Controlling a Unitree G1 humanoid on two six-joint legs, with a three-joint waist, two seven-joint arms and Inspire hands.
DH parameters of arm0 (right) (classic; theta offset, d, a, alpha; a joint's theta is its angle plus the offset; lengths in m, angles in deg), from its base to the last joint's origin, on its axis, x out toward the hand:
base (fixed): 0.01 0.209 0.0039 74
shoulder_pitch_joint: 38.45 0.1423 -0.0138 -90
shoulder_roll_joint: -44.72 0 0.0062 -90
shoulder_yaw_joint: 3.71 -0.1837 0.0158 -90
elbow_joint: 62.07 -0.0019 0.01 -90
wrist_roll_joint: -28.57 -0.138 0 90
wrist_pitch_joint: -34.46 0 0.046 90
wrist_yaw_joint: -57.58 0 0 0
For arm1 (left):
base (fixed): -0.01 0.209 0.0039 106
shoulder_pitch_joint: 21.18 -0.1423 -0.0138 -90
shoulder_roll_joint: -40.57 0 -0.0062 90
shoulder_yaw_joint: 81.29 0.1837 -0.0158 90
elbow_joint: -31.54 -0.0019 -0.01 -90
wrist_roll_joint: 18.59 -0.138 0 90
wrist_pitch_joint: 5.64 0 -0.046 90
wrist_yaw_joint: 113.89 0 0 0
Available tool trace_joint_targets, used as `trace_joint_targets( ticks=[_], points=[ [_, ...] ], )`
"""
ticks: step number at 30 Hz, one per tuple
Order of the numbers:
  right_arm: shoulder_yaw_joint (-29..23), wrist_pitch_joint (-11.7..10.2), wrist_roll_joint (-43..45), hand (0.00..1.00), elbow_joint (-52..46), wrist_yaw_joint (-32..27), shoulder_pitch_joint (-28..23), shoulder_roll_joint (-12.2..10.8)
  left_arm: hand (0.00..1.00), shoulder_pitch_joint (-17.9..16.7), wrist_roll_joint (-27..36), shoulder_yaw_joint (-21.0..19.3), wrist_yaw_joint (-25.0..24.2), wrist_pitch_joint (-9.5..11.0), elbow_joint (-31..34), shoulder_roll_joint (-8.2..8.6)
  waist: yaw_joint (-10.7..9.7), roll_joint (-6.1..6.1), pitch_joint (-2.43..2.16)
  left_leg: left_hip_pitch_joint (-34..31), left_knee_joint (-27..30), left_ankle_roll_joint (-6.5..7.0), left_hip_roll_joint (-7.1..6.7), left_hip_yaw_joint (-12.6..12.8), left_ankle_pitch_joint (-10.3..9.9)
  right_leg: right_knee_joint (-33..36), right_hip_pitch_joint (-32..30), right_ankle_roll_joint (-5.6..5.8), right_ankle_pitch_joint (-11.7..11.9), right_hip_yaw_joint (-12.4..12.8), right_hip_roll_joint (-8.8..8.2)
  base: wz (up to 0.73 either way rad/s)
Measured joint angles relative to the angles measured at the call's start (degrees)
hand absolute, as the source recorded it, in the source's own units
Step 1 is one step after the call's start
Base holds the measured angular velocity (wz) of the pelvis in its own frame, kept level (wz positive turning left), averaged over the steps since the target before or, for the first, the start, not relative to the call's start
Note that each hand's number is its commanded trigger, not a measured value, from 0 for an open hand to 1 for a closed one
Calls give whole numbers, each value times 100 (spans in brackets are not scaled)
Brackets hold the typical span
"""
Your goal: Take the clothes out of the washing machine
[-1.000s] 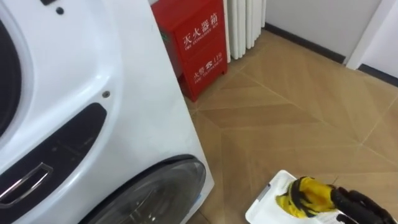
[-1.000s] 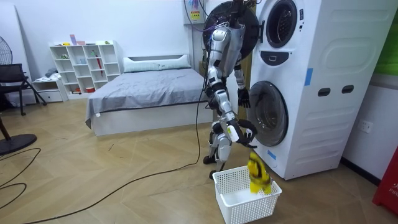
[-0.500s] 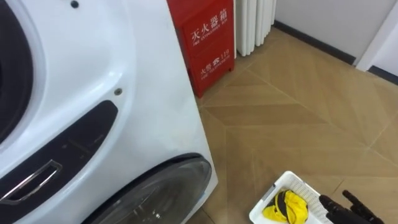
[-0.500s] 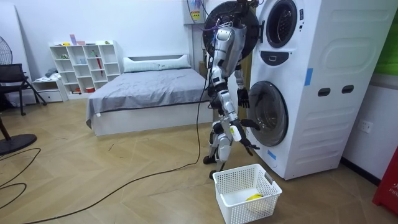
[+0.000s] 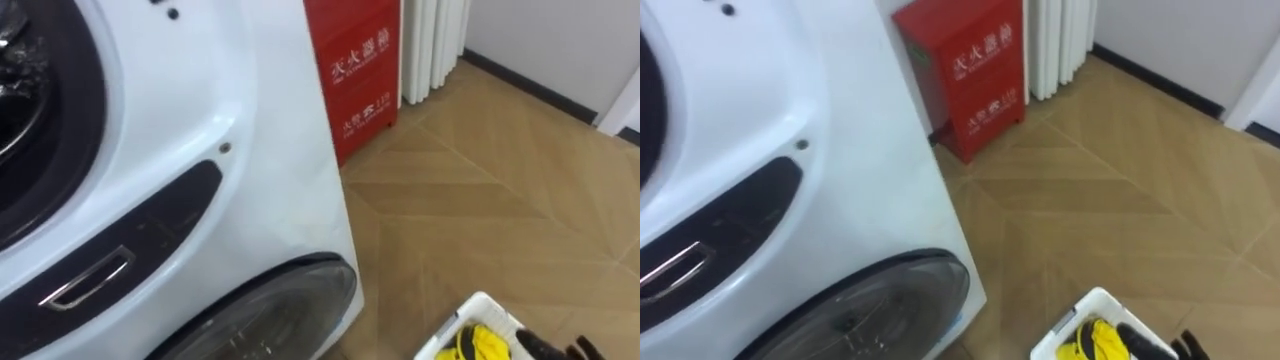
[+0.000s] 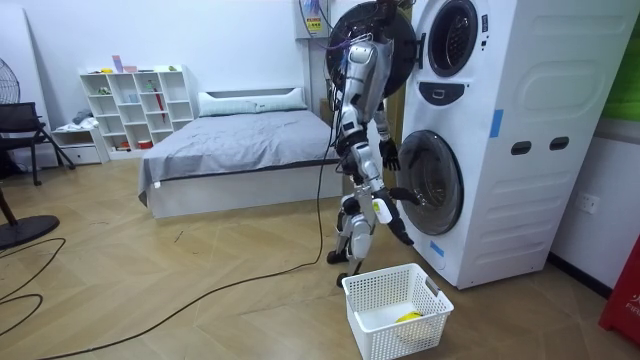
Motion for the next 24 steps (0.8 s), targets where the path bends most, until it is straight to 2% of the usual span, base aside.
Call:
trace_joint_targets(
  ticks=[2, 3, 5, 6, 7, 8, 9, 11, 12, 16, 18, 22, 24],
  points=[
    [-2, -13, 11, 0, 105, -58, -173, -27, 0, -171, -7, 6, 5, 6, 86, 1, -13, -131, 13, 195, -15, -4, -5, -179, 2, -90, 274, -19, -60, -156, -31, 45],
    [-8, -13, 8, 0, 252, -105, -253, -58, 0, -262, -39, -25, 15, 8, 79, 1, -2, -235, -10, 300, -14, -4, -13, -255, 1, -103, 415, -28, -109, -228, -55, 48],
    [-68, -13, -13, 0, 355, -194, -412, -165, 0, -376, -59, -167, 48, 5, 85, 18, 38, -335, -56, 435, -18, -9, -2, -352, 4, -249, 662, -42, -113, -401, -79, 46],
    [-175, 4, -75, 0, 514, -227, -475, -267, 0, -452, -59, -296, 96, 5, 83, 42, 66, -446, -44, 548, -36, -25, 8, -454, 14, -374, 870, -47, -110, -540, -99, 50],
    [-236, 21, -100, 0, 567, -265, -526, -321, 0, -493, -63, -350, 125, 5, 79, 53, 91, -492, -63, 592, -43, -27, 8, -508, 15, -418, 964, -54, -114, -579, -105, 53],
    [-245, 42, -147, 0, 745, -337, -579, -381, 0, -565, -65, -436, 179, 4, 76, 67, 121, -589, -102, 660, -46, -28, 7, -640, 15, -517, 1106, -57, -114, -695, -118, 51],
    [-235, 68, -279, 0, 972, -392, -575, -403, 0, -572, -64, -450, 259, -2, 76, 75, 138, -679, -114, 722, -49, -28, 3, -759, 15, -596, 1270, -58, -115, -816, -135, 52],
    [-326, 115, -470, 0, 1260, -491, -552, -441, 0, -684, -82, -642, 357, -7, 81, 156, 160, -804, -104, 811, -98, -29, -19, -921, 15, -689, 1467, -52, -124, -968, -164, 54],
    [-486, 126, -553, 0, 1400, -536, -530, -501, 0, -705, -88, -769, 430, -9, 75, 213, 182, -876, -84, 840, -118, -30, -36, -1003, 16, -728, 1546, -39, -135, -1078, -189, 53],
    [-505, 227, -602, 0, 1617, -617, -650, -613, 0, -760, -201, -961, 553, -31, 62, 247, 425, -1044, -98, 908, -120, -30, -82, -1295, 15, -908, 1801, -19, -142, -1250, -220, 36],
    [-512, 272, -611, 0, 1622, -651, -714, -733, 0, -815, -489, -1242, 547, -65, 56, 250, 564, -1139, -67, 967, -135, -31, -95, -1390, 14, -1012, 1946, -8, -135, -1346, -230, 24],
    [-454, 300, -494, 0, 1628, -644, -703, -820, 0, -898, -684, -1704, 563, -119, 63, 257, 754, -1181, -91, 972, -132, -31, -140, -1608, 14, -1090, 2059, -3, -135, -1519, -256, 25],
    [-266, 294, -135, 0, 1685, -534, -598, -825, 0, -916, -767, -1810, 632, -119, 29, 255, 861, -1150, -59, 998, -133, -31, -161, -1751, 14, -1092, 2138, 5, -140, -1644, -273, 29]
  ],
)
